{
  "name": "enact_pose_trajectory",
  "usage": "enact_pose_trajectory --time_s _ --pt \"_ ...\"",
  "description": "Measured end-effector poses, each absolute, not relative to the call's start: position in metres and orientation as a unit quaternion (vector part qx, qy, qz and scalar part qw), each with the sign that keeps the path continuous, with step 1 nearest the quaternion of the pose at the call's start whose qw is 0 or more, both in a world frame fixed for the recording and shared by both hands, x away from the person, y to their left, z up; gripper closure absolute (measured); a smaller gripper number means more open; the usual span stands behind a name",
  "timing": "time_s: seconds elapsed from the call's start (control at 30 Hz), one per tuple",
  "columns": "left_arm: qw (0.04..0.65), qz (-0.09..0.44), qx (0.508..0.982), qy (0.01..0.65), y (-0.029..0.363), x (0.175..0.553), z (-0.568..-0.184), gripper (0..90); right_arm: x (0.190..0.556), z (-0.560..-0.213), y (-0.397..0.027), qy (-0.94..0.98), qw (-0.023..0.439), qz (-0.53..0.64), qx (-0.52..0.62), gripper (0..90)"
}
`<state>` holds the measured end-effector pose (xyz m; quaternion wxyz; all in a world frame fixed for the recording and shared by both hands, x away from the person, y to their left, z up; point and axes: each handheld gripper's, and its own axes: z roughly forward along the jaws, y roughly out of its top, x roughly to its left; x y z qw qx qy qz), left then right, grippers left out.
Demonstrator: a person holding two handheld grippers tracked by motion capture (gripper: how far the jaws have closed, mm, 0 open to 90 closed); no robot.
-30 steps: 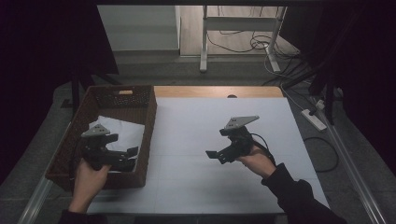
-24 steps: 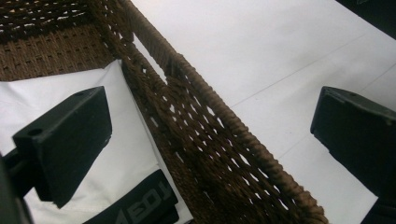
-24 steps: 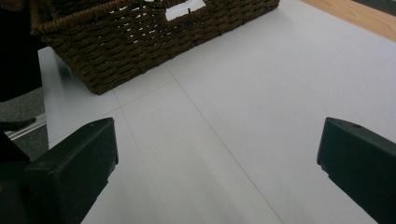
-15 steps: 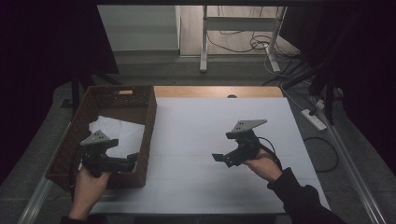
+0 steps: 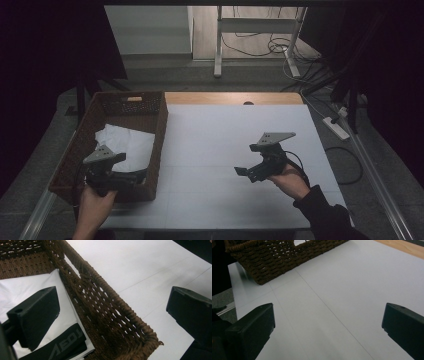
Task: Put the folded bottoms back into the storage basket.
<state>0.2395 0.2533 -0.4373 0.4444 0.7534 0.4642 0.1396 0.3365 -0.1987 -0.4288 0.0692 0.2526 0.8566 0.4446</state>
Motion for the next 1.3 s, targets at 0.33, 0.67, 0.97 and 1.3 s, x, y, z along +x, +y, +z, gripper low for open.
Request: enact_pose_trajectory --time_s 0.33,0.67,0.97,1.3 --pt "0.443 0.149 0.748 0.471 0.259 0.231 -0.440 0.0 0.330 -0.431 -0.214 0.851 0.083 0.446 0.264 0.0" --pt "0.443 0.158 0.743 0.476 0.264 0.222 -0.444 0.0 0.324 -0.431 -0.231 0.847 0.101 0.445 0.274 0.0" --pt "0.441 0.160 0.738 0.484 0.271 0.216 -0.449 0.0 0.317 -0.432 -0.246 0.841 0.114 0.445 0.287 0.0" --pt "0.445 0.163 0.733 0.488 0.276 0.210 -0.452 0.0 0.312 -0.434 -0.267 0.832 0.127 0.442 0.309 0.0"
